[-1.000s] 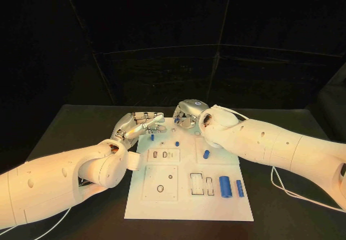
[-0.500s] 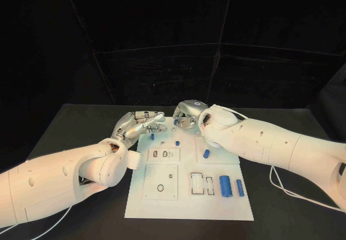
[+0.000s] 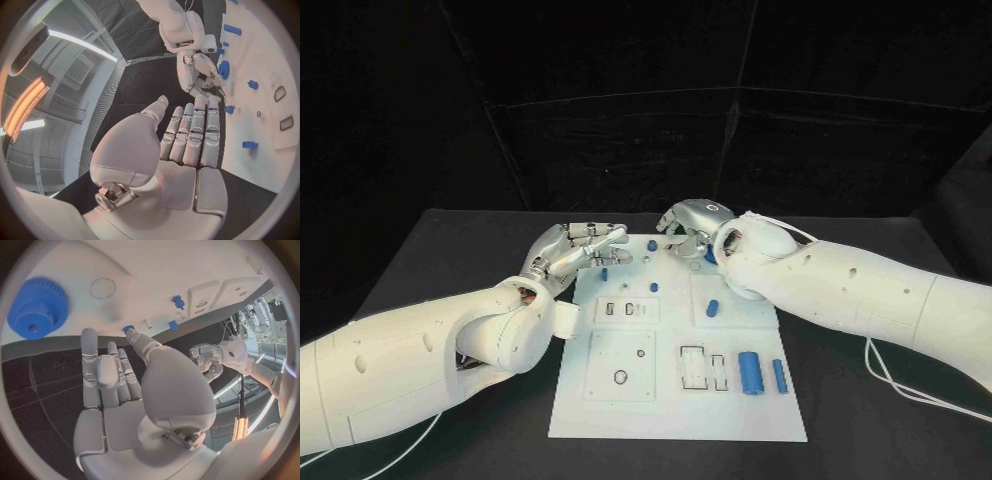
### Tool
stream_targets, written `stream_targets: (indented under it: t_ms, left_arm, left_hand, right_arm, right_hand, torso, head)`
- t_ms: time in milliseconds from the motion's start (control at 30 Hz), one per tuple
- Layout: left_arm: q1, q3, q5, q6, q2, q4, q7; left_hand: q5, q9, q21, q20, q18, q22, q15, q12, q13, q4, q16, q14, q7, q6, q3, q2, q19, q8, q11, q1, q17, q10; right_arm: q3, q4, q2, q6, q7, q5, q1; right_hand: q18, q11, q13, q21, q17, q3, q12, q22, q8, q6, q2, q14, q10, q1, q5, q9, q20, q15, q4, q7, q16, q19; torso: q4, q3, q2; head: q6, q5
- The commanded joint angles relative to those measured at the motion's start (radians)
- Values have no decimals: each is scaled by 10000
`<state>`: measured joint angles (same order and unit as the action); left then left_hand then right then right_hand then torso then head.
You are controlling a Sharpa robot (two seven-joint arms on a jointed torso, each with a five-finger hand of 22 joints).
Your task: Assemble the parts on the task board
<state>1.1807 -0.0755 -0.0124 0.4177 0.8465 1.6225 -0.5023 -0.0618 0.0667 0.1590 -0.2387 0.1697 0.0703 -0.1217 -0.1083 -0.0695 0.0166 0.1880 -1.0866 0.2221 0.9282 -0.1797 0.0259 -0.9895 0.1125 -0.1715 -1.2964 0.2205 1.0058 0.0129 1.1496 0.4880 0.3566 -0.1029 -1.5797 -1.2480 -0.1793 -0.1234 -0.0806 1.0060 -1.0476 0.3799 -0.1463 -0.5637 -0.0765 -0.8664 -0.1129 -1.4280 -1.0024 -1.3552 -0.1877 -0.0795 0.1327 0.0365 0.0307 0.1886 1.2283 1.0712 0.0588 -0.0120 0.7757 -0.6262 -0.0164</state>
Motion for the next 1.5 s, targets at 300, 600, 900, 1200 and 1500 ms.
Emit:
stream_targets:
  t_ms: [300, 600, 900, 1200, 1500]
  left_arm:
    - [25, 9, -23, -203, 58, -9, 37]
    - [26, 8, -22, -254, 26, -75, 59]
    - [25, 7, -22, -276, -22, -163, 64]
    - [24, 6, -22, -299, -55, -234, 72]
    - [23, 5, -22, -324, -75, -280, 84]
  left_hand:
    - [-6, -6, -62, 17, 135, -15, -46, 58, 7, -10, -42, 5, 44, 7, -4, -33, -77, -66, -39, 52, 22, 21]
    - [-7, -5, -70, 18, 136, -16, -45, 64, 6, -30, -46, 4, 41, 8, -12, -28, -84, -72, -38, 33, 34, 23]
    - [-9, -5, -75, 18, 136, -16, -45, 69, 6, -41, -50, 5, 39, 7, -17, -25, -87, -76, -37, 23, 40, 23]
    - [-9, -5, -78, 18, 136, -17, -45, 70, 5, -45, -51, 5, 37, 7, -20, -22, -89, -78, -37, 18, 43, 25]
    - [-9, -5, -78, 18, 136, -17, -45, 70, 5, -45, -51, 5, 37, 7, -20, -22, -89, -78, -37, 18, 43, 25]
  right_arm:
    - [-8, 1840, 2139, 357, -687, 2606, -30]
    - [-6, 1626, 2566, -914, -1063, 3137, -48]
    - [-1, 1395, 2306, -1087, -1350, 2459, -45]
    - [-3, 1285, 2172, -777, -1579, 2193, -45]
    - [-4, 1246, 2101, -1028, -1662, 2102, -45]
  right_hand:
    - [519, 686, -2465, 2068, -2281, -1097, -3870, -3114, -178, -630, -404, -919, -2929, 1061, -639, -104, -486, -595, -960, -459, 1692, 2051]
    - [834, 401, -10295, 3292, -4518, -3211, -11003, -5083, -150, 145, -175, -1282, -2827, 741, -639, -64, -292, -300, -2006, -172, 3067, 2832]
    - [1084, 297, -11606, 4042, -5150, -3502, -12001, -6432, -149, 548, 107, -1409, -3369, 109, -603, 51, -164, -220, -2142, -67, 3387, 3413]
    - [1189, 272, -12027, 4337, -5232, -3487, -12303, -7005, -244, 519, 285, -1428, -3617, -74, -651, 55, -133, -192, -2090, -40, 3425, 3666]
    - [1206, 281, -12352, 4415, -5232, -3460, -12524, -7124, -376, 394, 426, -1428, -3818, -236, -666, 44, -123, -190, -1972, -57, 3425, 3708]
  torso:
    - [-197, 38, -63]
    - [-205, 60, -46]
    - [-156, 36, -46]
    - [-175, 46, -42]
    - [-180, 32, -43]
  head:
    - [80, -47]
    - [82, -77]
    - [63, -161]
    - [31, -127]
    - [8, -163]
